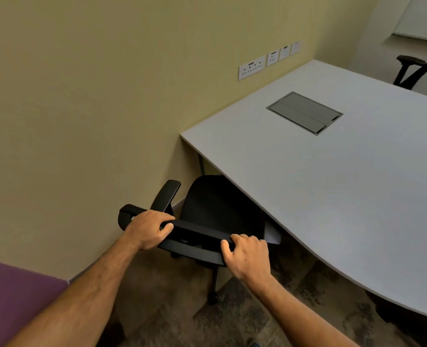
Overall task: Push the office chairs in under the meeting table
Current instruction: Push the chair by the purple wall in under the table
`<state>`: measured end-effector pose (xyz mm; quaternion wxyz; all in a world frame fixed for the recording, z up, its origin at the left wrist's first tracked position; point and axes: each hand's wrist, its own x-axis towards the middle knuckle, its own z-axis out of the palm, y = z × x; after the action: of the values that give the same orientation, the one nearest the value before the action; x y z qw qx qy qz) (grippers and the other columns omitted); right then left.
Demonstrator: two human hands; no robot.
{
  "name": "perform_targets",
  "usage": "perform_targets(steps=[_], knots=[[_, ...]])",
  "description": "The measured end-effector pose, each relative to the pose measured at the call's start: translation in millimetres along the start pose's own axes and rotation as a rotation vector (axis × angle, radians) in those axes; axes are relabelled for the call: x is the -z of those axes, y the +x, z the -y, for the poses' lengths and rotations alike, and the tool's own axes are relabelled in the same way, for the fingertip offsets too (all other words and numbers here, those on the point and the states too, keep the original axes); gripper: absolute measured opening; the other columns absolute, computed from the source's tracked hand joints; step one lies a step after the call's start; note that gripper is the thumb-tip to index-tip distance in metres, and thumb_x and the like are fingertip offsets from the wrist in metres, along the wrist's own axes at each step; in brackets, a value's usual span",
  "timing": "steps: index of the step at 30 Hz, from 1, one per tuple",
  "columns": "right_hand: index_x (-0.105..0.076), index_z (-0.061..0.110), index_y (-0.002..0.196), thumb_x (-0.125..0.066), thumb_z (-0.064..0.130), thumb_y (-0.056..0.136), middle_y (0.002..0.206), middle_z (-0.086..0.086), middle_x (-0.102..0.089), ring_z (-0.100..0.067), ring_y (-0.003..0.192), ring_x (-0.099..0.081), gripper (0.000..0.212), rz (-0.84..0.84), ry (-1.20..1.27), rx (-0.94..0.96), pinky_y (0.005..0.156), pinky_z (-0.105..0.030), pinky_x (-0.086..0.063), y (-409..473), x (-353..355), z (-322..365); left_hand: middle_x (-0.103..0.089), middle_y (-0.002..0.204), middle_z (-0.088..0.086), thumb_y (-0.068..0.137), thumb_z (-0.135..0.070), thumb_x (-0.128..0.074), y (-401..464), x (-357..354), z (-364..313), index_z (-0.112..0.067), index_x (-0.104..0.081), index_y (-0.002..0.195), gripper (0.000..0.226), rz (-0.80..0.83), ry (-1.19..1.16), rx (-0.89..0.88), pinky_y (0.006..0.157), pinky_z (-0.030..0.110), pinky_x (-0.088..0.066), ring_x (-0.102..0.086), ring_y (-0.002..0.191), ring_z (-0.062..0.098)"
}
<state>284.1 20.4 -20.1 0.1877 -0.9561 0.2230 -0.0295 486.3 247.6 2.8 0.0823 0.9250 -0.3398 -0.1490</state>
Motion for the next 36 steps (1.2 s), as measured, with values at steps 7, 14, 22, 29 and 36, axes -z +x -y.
perform_targets(steps=[7,14,22,29,36], knots=[[-0.057,0.026,0.07,-0.031,0.059,0.093,0.064,0.006,-0.055,-0.015,0.064,-0.053,0.047,-0.085,-0.009,-0.165,0.072,-0.04,-0.045,71.5,-20.8,46.6,-0.07,0.122,-0.01,0.093,-0.051,-0.044,115.3,41.2,54.3,-0.029,-0.067,0.126,0.046,0.043,0.053,-0.203,0.095,0.033,-0.047,-0.062,0.112,0.011],[-0.058,0.028,0.073,-0.034,0.059,0.093,0.066,0.007,-0.056,-0.014,0.064,-0.052,0.044,-0.159,-0.02,-0.354,0.072,-0.04,-0.045,141.8,-42.8,99.8,-0.07,0.122,-0.01,0.092,-0.054,-0.042,224.5,79.4,102.4,-0.03,-0.067,0.125,0.048,0.075,0.102,-0.404,0.094,0.035,-0.048,-0.062,0.112,0.011],[-0.058,0.025,0.07,-0.037,0.056,0.091,0.062,0.006,-0.053,-0.014,0.062,-0.05,0.043,-0.208,0.026,-0.485,0.071,-0.039,-0.045,207.7,-46.5,126.3,-0.07,0.122,-0.01,0.092,-0.053,-0.044,314.7,106.2,122.2,-0.028,-0.067,0.127,0.049,0.123,0.082,-0.556,0.095,0.033,-0.048,-0.062,0.113,0.011],[-0.044,0.023,0.057,-0.04,0.056,0.09,0.052,0.004,-0.045,-0.012,0.05,-0.041,0.046,-0.224,-0.018,-0.531,0.062,-0.034,-0.031,244.1,-26.0,97.8,-0.07,0.125,-0.008,0.091,-0.051,-0.046,365.3,108.6,94.5,-0.026,-0.068,0.126,0.048,0.135,0.081,-0.661,0.098,0.033,-0.047,-0.061,0.117,0.015],[-0.056,0.022,0.064,-0.036,0.058,0.09,0.057,0.004,-0.055,-0.012,0.053,-0.048,0.049,-0.191,-0.016,-0.543,0.06,-0.033,-0.036,271.3,-18.7,65.1,-0.071,0.122,-0.007,0.089,-0.054,-0.046,394.2,108.1,76.8,-0.025,-0.071,0.122,0.05,0.155,0.019,-0.698,0.098,0.036,-0.05,-0.064,0.113,0.015]])
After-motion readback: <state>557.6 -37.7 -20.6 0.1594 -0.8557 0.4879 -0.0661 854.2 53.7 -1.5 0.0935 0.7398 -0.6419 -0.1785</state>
